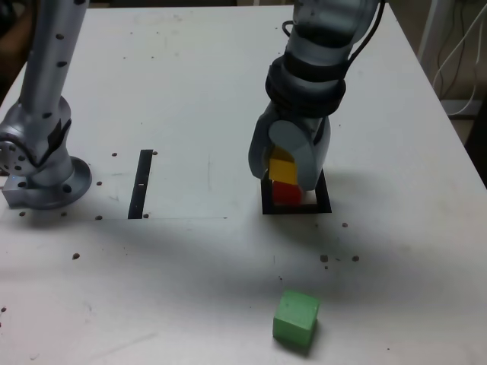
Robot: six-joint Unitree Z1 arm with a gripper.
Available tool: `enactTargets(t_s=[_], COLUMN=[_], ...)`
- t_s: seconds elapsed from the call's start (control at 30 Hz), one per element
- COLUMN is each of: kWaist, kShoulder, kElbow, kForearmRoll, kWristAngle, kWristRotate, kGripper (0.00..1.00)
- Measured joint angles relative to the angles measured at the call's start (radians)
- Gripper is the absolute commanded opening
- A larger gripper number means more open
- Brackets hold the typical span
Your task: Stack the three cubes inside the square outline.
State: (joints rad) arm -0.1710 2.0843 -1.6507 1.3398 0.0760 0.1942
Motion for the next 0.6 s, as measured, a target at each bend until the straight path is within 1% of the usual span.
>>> enactTargets(t_s=[0.13,0.23,0.4,0.6], kWaist=[0.0,0.0,0.0,0.0], kShoulder=[0.015,0.018,0.018,0.019], kElbow=[0.002,0.005,0.006,0.006], kForearmRoll=[-0.005,-0.005,-0.005,-0.005], kWristAngle=[-0.001,0.004,0.008,-0.002], kWristRotate=[0.002,0.002,0.002,0.002], kGripper=[0.14,0.24,0.52,0.84])
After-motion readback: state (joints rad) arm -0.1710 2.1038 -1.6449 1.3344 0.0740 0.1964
